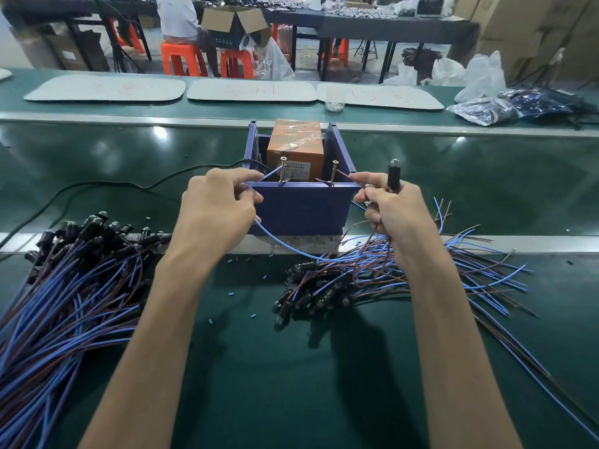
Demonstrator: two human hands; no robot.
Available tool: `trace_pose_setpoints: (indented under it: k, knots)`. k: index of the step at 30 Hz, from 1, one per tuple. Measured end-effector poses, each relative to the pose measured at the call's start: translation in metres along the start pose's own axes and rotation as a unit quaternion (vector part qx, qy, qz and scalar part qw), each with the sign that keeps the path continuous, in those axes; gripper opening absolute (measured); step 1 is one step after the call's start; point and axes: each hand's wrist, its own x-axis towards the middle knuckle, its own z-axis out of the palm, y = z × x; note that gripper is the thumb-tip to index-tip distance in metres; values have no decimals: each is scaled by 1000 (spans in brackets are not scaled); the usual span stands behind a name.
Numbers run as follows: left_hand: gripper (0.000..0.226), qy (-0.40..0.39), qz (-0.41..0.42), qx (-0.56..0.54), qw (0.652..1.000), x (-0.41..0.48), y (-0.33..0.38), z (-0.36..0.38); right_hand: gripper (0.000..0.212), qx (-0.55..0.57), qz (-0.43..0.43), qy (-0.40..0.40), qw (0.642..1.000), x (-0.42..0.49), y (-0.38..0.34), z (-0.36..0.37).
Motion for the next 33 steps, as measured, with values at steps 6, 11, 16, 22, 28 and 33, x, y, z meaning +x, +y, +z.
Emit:
trace_pose_setpoints:
  k: [6, 11, 16, 22, 28, 33]
  knots:
    - [34, 0, 0, 2, 1000, 2, -1, -1, 31, -3, 4, -7, 1000, -1, -2, 0]
    - [35, 0, 5, 8, 1000, 2, -1, -2, 31, -13, 0, -9, 1000, -1, -2, 0]
    - [34, -1, 8, 10, 1000, 1, 0, -3, 32, 10, 4, -9, 1000, 1, -1, -1]
    - [33, 1, 11, 12, 1000, 1, -1, -4, 33, 11, 1, -10, 1000, 3, 2, -2]
    - [32, 4, 27, 18, 999, 0, -3, -3, 35, 18, 5, -10, 1000, 5, 6, -3]
    - [32, 2, 33, 24, 999, 0, -3, -3, 33, 4, 8, 0, 1000, 7, 7, -4]
